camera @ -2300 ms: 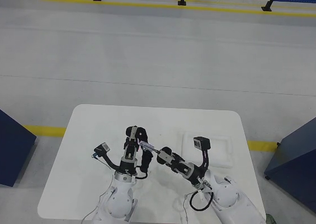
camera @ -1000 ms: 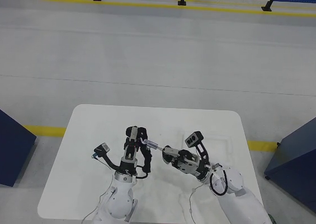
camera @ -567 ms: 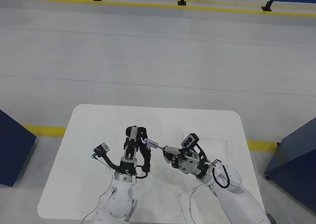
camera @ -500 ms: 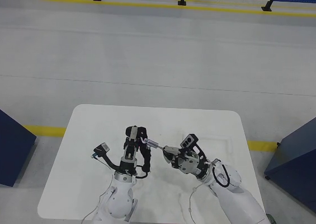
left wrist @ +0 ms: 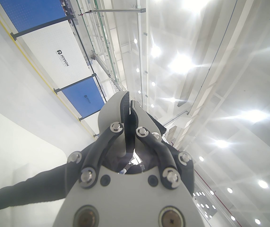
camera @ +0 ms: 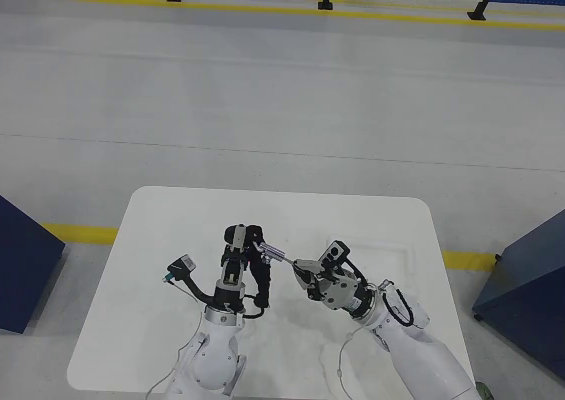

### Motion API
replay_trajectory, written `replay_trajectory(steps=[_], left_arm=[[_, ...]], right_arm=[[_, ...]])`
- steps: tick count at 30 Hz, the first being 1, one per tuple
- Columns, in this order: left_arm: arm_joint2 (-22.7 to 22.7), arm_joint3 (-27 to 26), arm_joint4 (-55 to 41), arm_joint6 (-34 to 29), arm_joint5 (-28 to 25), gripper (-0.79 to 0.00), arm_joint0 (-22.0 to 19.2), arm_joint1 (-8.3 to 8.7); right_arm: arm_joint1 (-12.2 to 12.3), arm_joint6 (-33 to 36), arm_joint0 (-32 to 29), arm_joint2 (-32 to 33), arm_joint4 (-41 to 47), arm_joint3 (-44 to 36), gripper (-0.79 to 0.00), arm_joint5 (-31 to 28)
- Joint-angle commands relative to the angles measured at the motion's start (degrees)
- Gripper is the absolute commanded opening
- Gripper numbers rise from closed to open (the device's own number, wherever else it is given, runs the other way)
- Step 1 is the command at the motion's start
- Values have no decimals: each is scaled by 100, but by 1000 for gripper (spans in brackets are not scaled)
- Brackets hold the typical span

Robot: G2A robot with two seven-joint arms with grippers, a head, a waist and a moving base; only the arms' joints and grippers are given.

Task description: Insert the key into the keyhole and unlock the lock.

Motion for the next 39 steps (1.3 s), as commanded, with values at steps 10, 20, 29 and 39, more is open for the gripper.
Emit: replay_trajectory(steps=[10,20,29,39], left_arm=[[-2,-11,-15,-12,-15,-785,10,1],[-7,-23,-17,-20,-19,-785,20,2],[-6,-26,-16,-20,-15,-785,20,1],[-9,-22,-16,-6,-14,-785,14,0]], right_arm=[[-15,-82,-78,-35,267,-94,-785,316],[-23,-97,-76,29,880,-25,-785,1257],[-38,-279,-13,38,1290,51,-785,1949],[-71,-546,30,1,1784,126,-785,2560]])
